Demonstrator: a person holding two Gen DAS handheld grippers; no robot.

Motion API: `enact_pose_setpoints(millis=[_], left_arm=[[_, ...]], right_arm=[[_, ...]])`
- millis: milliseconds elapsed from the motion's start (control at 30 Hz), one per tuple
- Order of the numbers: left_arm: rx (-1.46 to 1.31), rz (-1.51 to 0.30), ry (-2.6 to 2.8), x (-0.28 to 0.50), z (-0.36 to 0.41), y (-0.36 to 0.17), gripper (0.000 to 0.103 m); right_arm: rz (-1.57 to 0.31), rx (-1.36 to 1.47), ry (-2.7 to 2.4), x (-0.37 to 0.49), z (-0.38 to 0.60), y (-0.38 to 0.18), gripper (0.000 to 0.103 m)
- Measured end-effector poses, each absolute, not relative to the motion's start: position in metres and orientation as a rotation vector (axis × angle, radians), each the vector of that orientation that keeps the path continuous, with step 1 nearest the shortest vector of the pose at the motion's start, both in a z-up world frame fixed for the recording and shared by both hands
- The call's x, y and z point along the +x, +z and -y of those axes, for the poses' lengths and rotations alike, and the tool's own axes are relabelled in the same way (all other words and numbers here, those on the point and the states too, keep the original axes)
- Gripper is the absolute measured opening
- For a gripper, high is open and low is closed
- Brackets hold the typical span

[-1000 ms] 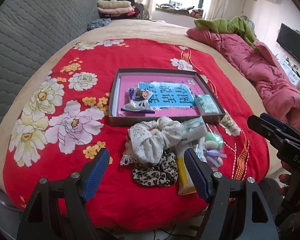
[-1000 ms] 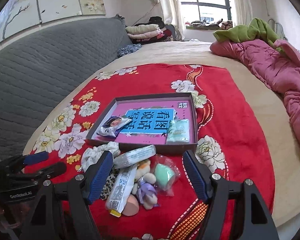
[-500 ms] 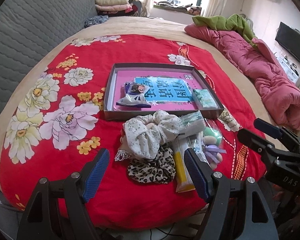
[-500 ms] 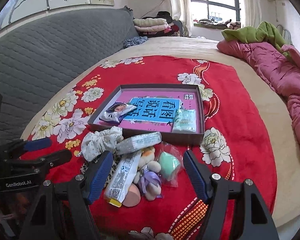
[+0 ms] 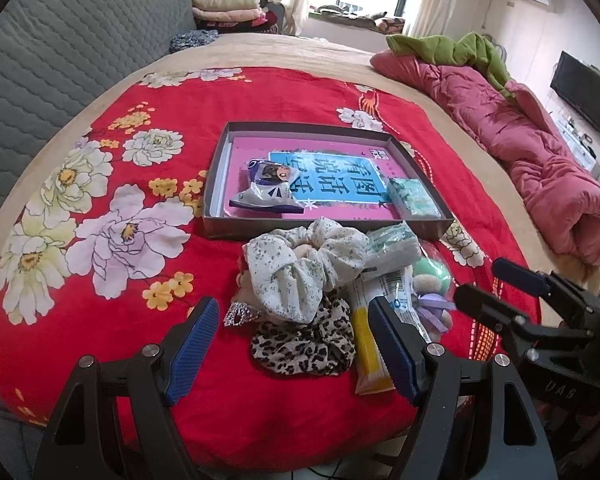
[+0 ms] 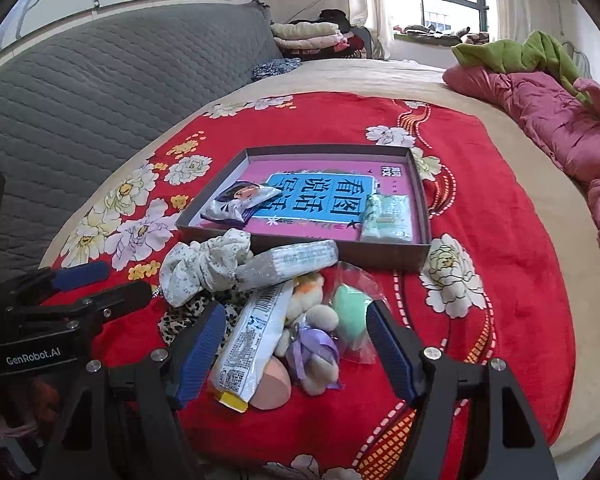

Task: Organize soft objects
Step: 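Grasp the white floral scrunchie with left gripper while right grasps white roll pack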

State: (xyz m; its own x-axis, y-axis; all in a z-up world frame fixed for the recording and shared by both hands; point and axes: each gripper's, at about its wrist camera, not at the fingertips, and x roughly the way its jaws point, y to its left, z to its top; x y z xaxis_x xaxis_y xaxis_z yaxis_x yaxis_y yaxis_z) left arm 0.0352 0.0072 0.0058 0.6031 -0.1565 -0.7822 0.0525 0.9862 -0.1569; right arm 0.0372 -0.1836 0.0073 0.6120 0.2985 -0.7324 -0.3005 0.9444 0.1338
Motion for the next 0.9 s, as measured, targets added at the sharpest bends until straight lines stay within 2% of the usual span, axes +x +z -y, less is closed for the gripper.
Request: enact_pose_setpoints(millis=[900], left_arm=[[-0.195, -0.921, -0.138, 0.086, -0.019, -0.034, 0.078]], right_arm=[[-0.903, 0.000, 0.351, 0.062, 0.168, -0.020, 0.072]])
